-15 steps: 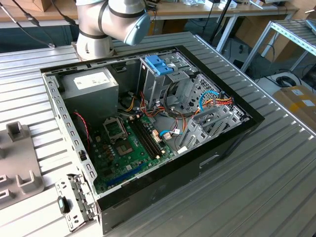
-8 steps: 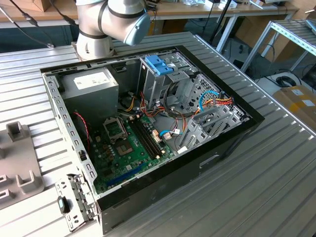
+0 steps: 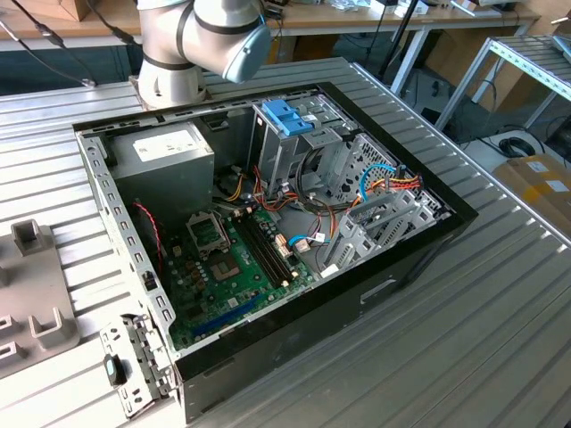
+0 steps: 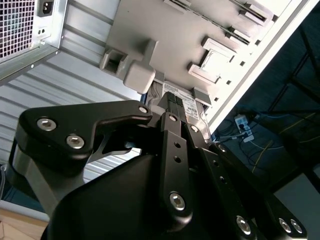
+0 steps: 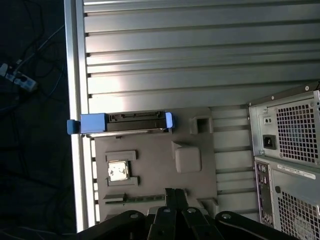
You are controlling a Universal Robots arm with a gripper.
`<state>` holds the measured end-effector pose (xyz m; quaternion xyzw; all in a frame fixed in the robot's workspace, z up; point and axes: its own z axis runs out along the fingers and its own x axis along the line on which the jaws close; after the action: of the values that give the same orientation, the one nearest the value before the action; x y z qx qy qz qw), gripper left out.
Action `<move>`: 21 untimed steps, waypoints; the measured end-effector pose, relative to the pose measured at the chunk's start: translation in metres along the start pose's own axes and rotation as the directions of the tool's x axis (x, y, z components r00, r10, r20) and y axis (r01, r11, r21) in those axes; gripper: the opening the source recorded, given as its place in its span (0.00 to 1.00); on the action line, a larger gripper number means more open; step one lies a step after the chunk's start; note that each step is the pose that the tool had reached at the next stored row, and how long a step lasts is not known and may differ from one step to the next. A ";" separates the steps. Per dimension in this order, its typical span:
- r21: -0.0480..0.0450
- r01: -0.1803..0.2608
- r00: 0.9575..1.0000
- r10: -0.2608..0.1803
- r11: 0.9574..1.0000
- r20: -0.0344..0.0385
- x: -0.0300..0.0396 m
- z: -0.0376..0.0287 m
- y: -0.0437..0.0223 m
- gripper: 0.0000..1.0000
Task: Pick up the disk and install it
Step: 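Reach for the disk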
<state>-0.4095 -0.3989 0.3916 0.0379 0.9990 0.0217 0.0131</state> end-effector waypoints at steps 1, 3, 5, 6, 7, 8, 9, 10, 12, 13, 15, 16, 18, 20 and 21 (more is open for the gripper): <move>0.000 0.000 1.000 0.000 1.000 0.000 0.0017 0.0000 -0.0001 0.10; 0.000 0.000 1.000 0.000 1.000 0.000 0.0049 0.0000 -0.0004 0.10; 0.000 0.000 1.000 0.000 1.000 0.000 0.0094 -0.0001 -0.0007 0.10; 0.000 0.000 1.000 0.000 1.000 0.000 0.0110 -0.0002 -0.0008 0.10; 0.000 0.000 1.000 0.000 1.000 0.000 0.0128 -0.0001 -0.0010 0.10; 0.000 0.000 1.000 0.000 1.000 0.000 0.0143 -0.0002 -0.0011 0.10; 0.000 0.000 1.000 0.000 1.000 0.000 0.0158 -0.0002 -0.0012 0.10; 0.000 0.000 1.000 0.000 1.000 0.000 0.0175 -0.0002 -0.0013 0.10; 0.000 0.000 1.000 0.000 1.000 0.000 0.0212 -0.0003 -0.0016 0.10; 0.000 0.000 1.000 0.000 1.000 0.000 0.0226 -0.0003 -0.0017 0.10; 0.000 0.000 1.000 0.000 1.000 0.000 0.0252 -0.0002 -0.0019 0.10; 0.000 0.000 1.000 0.000 1.000 0.000 0.0263 -0.0002 -0.0020 0.10; 0.000 0.000 1.000 0.000 1.000 0.000 0.0306 -0.0002 -0.0023 0.10; 0.000 0.000 1.000 0.000 1.000 0.000 0.0327 -0.0002 -0.0025 0.10; 0.000 0.000 1.000 0.000 1.000 0.000 0.0338 -0.0002 -0.0026 0.10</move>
<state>-0.4434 -0.3990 0.3909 0.0378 0.9990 0.0217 0.0131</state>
